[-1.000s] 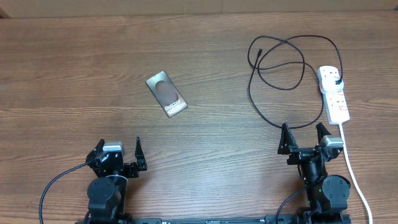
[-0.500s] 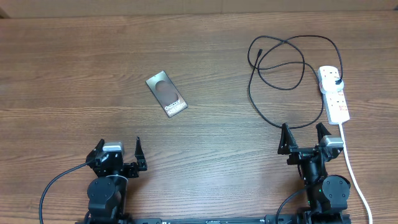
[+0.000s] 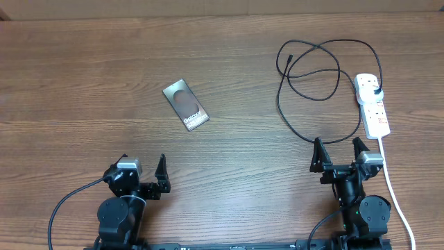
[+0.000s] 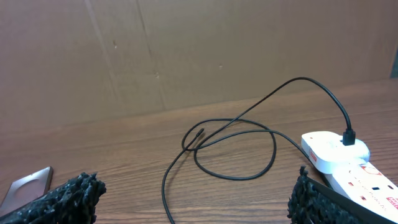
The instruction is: Plug charger to phone and switch on socket
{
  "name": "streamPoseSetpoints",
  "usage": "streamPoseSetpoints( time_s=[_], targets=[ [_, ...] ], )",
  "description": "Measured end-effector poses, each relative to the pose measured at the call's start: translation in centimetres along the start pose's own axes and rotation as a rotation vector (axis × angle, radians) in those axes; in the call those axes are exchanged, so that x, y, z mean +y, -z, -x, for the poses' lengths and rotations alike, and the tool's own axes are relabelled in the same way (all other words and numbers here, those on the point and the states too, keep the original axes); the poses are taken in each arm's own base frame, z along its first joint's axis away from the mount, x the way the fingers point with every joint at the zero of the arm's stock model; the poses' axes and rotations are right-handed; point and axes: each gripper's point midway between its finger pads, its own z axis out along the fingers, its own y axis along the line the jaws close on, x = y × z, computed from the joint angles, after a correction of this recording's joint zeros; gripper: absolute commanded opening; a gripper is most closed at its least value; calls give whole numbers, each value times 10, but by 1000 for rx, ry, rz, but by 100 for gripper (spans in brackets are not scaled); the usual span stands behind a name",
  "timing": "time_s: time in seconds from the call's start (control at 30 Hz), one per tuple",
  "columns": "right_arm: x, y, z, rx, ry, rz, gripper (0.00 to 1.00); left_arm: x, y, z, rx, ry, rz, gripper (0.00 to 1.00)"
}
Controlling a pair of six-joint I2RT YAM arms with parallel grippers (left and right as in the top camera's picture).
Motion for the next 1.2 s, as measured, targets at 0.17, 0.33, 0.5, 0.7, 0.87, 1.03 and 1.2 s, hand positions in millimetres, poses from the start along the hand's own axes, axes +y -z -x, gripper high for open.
streamPoseSetpoints(
  time_s=[0.17,0.33,0.5,0.7,0.87,1.03,1.2],
  targets=[
    [0,0,0,0,0,0,100,-5,0,-1,3,0,-27,100],
    [0,0,0,0,0,0,100,-16,1,-2,15,0,-94,100],
    [0,0,0,0,0,0,100,-18,6,-3,49,-3,-98,100],
    [0,0,0,0,0,1,100,-22,15,30,103,-42,-87,100],
    [1,0,0,2,0,5,100,-22,-1,32,302,-69,-68,100],
    [1,0,0,2,0,7,100,-22,-22,28,491,-76,-52,100],
    [1,0,0,2,0,7,100,-24,-39,12,604,-61,-67,100]
  ],
)
